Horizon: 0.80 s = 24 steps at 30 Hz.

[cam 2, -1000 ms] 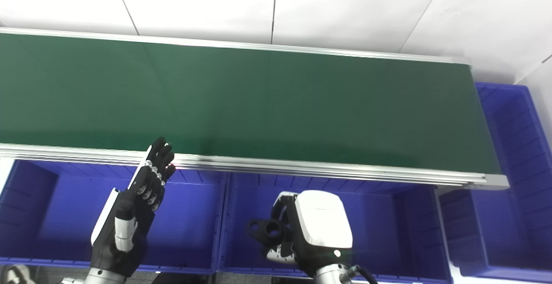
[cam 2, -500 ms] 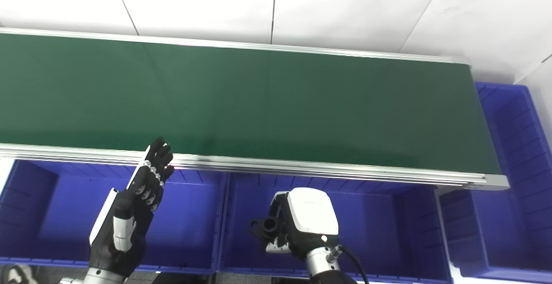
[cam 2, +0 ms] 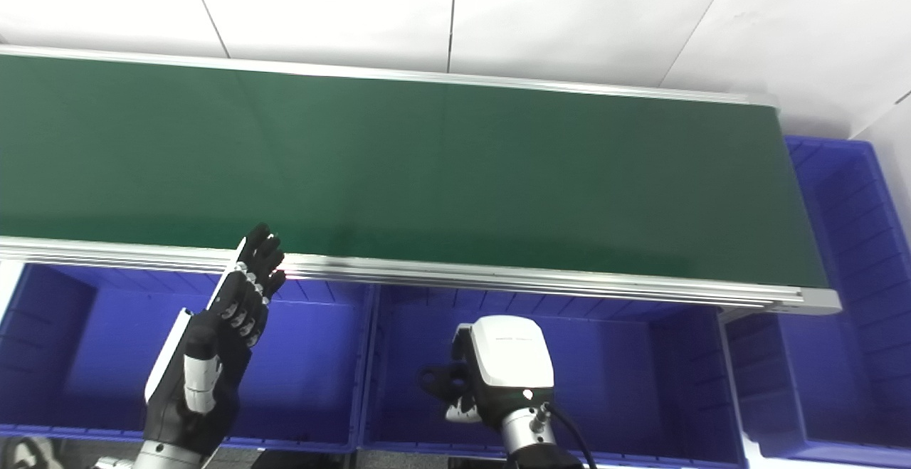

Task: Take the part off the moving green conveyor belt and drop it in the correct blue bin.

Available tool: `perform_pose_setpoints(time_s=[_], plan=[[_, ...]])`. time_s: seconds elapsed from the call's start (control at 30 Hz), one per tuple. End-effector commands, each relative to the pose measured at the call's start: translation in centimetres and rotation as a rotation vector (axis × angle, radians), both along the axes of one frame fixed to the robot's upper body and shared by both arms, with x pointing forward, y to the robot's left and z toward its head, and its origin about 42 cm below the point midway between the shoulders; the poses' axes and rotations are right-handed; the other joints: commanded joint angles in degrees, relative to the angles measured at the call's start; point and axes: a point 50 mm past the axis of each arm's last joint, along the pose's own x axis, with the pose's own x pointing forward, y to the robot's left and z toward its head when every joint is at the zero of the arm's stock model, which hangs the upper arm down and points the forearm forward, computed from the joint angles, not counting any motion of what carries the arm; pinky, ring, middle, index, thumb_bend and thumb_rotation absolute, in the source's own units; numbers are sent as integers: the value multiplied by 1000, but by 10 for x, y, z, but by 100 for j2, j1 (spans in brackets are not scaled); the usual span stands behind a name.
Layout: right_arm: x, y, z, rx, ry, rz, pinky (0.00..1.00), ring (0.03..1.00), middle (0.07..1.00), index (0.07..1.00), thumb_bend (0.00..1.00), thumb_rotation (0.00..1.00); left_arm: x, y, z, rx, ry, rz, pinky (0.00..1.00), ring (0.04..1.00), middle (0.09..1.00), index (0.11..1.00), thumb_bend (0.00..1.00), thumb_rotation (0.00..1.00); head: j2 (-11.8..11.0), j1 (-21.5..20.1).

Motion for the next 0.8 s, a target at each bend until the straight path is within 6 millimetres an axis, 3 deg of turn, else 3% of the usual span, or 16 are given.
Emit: perform_pose_setpoints(time_s=[0.0, 0.13, 0.3, 0.37, 0.43, 0.57, 0.67, 0.77], plan=[[1, 5, 11, 16, -16, -19, 587, 700, 791, 833, 997, 662, -2, 2, 9, -3, -31, -11, 1000, 1000, 1000, 1000, 808, 990, 7, 5], [1, 5, 15, 24, 2, -8, 639, 744, 826, 857, 1000, 721, -2, 2, 9, 0, -29, -14, 1000, 1000, 1000, 1000, 803, 992, 6, 15], [0, 5, 15, 93, -3, -20, 606, 726, 838, 903, 1000, 773, -2, 2, 5, -3, -26, -14, 1000, 1000, 1000, 1000, 805, 980, -85, 90], [-1, 5, 17, 199, -30, -41, 585, 704, 822, 907, 1000, 807, -3, 2, 4, -3, -27, -19, 1000, 1000, 1000, 1000, 799, 980, -135, 127], [-3, 5, 29, 344, -64, -77, 569, 669, 786, 908, 946, 889, -4, 1, 3, 0, -26, -24, 1000, 1000, 1000, 1000, 786, 980, -218, 209], [-9, 2, 70, 696, -110, -192, 577, 690, 784, 891, 844, 951, -6, 3, -1, 16, -23, -24, 1000, 1000, 1000, 1000, 787, 978, -308, 236], [-31, 4, 106, 1043, -83, -331, 636, 736, 812, 856, 829, 979, -8, 5, -4, 24, -15, -25, 1000, 1000, 1000, 1000, 795, 982, -407, 265], [-58, 10, 129, 1349, -43, -454, 697, 781, 833, 853, 823, 943, -9, 7, -7, 20, -11, -22, 1000, 1000, 1000, 1000, 812, 967, -495, 332]])
